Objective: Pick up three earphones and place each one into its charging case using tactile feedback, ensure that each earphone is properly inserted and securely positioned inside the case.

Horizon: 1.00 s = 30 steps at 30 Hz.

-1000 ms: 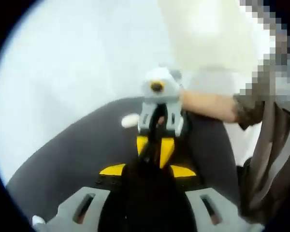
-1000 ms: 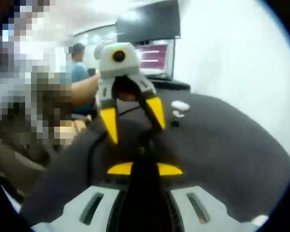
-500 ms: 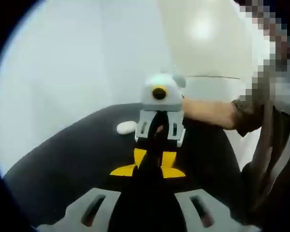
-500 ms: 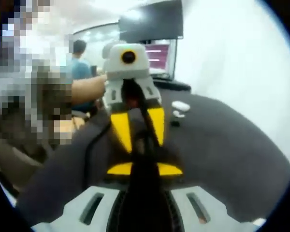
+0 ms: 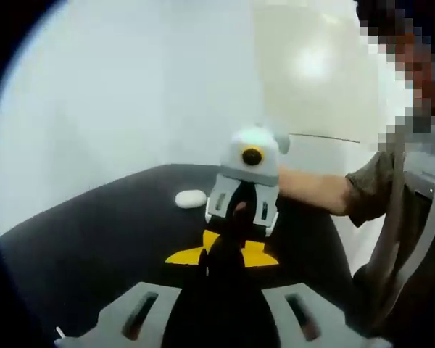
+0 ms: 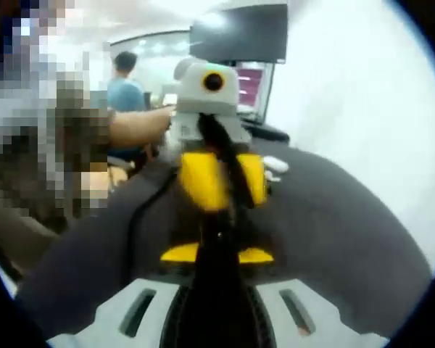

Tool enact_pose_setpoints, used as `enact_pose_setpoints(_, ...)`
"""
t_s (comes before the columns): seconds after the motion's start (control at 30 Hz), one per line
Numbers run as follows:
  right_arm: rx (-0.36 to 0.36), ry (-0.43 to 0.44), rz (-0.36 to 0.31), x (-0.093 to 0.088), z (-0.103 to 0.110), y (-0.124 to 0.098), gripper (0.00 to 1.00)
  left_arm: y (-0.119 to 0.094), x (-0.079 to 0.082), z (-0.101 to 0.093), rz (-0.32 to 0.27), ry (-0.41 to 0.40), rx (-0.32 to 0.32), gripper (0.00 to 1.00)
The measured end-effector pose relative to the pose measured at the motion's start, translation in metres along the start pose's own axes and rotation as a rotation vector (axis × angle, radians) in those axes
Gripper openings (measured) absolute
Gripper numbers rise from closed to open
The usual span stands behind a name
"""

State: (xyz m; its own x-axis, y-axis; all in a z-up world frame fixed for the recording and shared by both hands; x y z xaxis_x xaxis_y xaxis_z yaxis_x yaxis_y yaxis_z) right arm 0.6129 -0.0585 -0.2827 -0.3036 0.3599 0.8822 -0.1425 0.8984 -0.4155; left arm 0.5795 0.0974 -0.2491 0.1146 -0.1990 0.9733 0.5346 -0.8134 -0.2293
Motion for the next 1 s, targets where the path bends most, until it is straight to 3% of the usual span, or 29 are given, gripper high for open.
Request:
enact_pose_setpoints(0.23,0.001,0.057,-0.011,-0.003,-0.002,0.0,0.18,-0.013,0.004,0.005,0.013,0.015,0.023,0.22)
enact_pose_setpoints(0.33,0.001,0.067,-0.014,-0.003,-0.002,0.0,0.18,-0.035,0.017,0.015,-0.044,0.018,0.085,0.17)
enact_pose_setpoints(0.4,0.002,0.069,-0.017,-0.003,-0.003,0.0,0.18,-0.056,0.025,0.026,-0.087,0.014,0.174,0.0)
enact_pose_setpoints(0.53,0.002,0.066,-0.014,-0.003,-0.003,0.0,0.18,-0.087,0.022,0.04,-0.112,-0.09,0.243,0.0)
enact_pose_setpoints(0.6,0.001,0.064,-0.014,-0.003,-0.002,0.0,0.18,-0.095,0.013,0.042,-0.066,-0.101,0.244,0.03)
enact_pose_setpoints(0.67,0.001,0.066,-0.016,-0.003,-0.002,0.0,0.18,-0.095,-0.004,0.038,0.044,-0.099,0.217,0.08)
enact_pose_setpoints(0.77,-0.001,0.068,-0.019,-0.003,-0.002,0.0,0.18,-0.088,-0.024,0.034,0.206,0.001,0.225,0.12)
enact_pose_setpoints(0.83,-0.003,0.068,-0.02,-0.003,-0.002,0.0,0.18,-0.081,-0.032,0.03,0.277,0.037,0.208,0.12)
enact_pose_setpoints(1.0,-0.003,0.067,-0.022,-0.003,-0.002,0.0,0.18,-0.069,-0.034,0.029,0.277,0.029,0.177,0.14)
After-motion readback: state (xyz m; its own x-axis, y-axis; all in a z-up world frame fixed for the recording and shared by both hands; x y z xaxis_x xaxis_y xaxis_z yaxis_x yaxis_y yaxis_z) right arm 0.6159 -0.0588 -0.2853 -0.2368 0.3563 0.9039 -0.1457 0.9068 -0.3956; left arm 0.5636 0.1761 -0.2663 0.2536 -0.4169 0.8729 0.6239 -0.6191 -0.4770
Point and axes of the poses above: the point that each gripper's makers call its tool centre point, and the gripper's own axes: y roughly forward along the fingers, z roughly to its left, x roughly out of its top, the point moved 9 cm from there along -y, roughly backward along the fingers, and after that the axes turned 2 degrees about -y, right-handed, at the moved point
